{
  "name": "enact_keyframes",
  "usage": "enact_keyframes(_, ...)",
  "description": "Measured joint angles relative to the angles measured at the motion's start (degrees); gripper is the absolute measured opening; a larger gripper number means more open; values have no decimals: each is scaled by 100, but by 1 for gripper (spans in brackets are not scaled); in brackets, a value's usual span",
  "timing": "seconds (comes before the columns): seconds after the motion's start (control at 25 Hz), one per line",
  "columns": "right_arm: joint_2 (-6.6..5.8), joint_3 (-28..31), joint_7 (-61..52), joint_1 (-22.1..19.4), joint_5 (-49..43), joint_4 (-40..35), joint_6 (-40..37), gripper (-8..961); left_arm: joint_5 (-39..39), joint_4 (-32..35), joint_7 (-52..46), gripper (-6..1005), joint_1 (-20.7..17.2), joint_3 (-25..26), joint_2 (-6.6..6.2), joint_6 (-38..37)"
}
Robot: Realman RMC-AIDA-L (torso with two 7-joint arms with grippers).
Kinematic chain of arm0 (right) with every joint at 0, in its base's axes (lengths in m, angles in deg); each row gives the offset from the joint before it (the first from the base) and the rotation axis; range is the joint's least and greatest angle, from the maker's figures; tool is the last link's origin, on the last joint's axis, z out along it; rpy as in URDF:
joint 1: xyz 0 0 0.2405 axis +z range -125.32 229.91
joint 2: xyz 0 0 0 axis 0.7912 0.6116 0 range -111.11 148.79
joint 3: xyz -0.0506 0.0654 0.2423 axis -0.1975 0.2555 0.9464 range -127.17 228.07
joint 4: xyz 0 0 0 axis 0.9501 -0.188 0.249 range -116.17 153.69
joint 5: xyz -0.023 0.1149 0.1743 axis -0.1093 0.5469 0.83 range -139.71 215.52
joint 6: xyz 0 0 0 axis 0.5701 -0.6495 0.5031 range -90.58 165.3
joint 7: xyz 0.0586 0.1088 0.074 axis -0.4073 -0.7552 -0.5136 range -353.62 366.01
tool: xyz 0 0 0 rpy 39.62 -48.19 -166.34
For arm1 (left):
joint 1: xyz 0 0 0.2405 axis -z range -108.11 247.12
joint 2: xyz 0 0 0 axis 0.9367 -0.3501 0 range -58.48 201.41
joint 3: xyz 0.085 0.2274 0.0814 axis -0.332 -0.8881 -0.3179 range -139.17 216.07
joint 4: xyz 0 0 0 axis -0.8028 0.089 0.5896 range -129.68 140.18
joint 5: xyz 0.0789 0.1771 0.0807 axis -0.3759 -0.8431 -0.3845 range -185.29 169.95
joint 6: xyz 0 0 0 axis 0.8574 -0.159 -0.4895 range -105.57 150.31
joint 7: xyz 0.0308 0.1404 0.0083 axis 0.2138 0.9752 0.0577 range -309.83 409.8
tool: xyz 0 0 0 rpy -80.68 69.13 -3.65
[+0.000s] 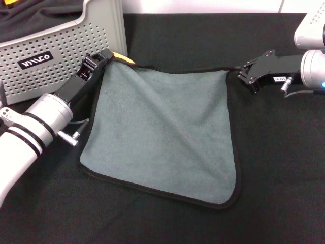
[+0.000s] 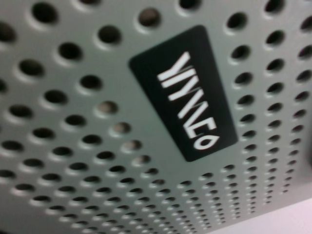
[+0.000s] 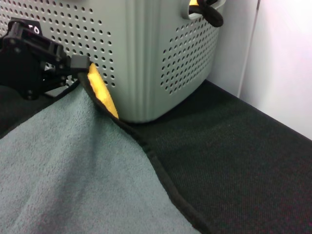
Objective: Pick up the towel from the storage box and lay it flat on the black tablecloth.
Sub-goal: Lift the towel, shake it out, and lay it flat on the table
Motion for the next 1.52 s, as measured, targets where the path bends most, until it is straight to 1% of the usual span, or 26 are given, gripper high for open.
enact_keyframes(0.64,-5,1,-15,-17,-44,28,237,38,7,-30,-51,11,123,0,0,527)
enact_keyframes(0.92,-3,1,-22,-36,-47,18,273,41,5,-36,-24,11,250,0,0,814)
enact_keyframes(1.2,-1,-2,-52,-46,-28,-20,362,43,5,-1,-3,12,262,0,0,1061)
enact_keyframes(1.52,-1,-169,-101,-12,-50,38,607,45,9,14,105,12,333,0,0,1221)
